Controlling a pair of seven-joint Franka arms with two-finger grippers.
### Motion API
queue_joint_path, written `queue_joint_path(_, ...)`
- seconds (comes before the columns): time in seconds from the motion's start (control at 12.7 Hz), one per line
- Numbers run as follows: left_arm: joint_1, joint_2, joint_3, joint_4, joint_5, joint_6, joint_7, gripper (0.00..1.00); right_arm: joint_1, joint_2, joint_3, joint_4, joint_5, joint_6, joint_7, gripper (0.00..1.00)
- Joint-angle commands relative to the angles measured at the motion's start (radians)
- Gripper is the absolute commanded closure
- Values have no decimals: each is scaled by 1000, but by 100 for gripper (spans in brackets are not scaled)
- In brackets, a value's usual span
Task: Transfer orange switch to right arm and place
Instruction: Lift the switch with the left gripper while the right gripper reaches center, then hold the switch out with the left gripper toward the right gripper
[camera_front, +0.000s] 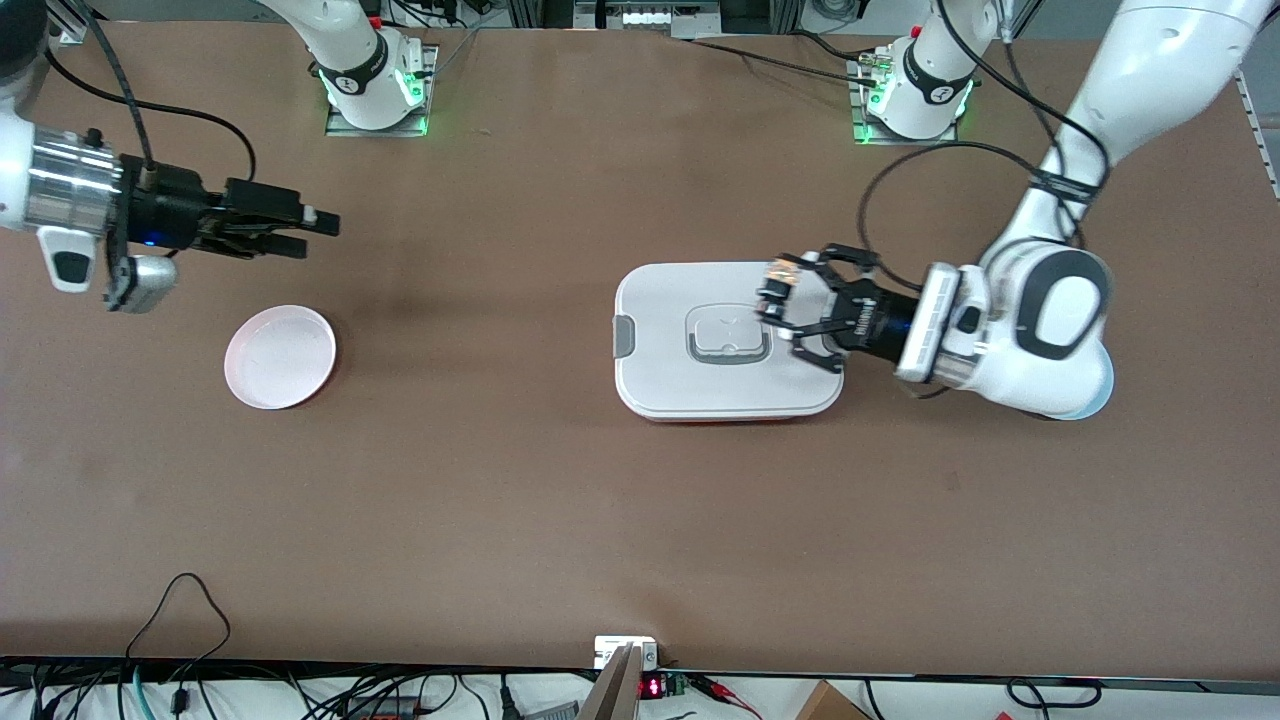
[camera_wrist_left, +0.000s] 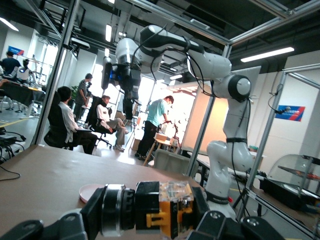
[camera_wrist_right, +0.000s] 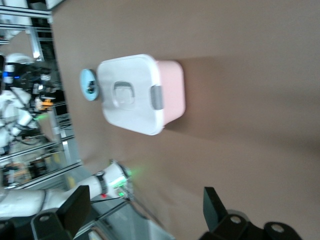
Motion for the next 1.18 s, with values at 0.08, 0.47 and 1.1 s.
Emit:
queue_joint_path(0.08, -189, 9, 0, 28, -261, 165, -22, 100, 1, 35, -6, -53, 220, -43, -9, 0)
queue_joint_path(0.47, -378, 10, 2, 139, -390, 462, -25, 100, 42, 103, -6, -99, 446, -37, 3, 0)
queue_joint_path(1.1, -477, 53, 3, 259, -438, 649, -30, 100, 163, 143, -4, -94, 624, 52, 199, 0)
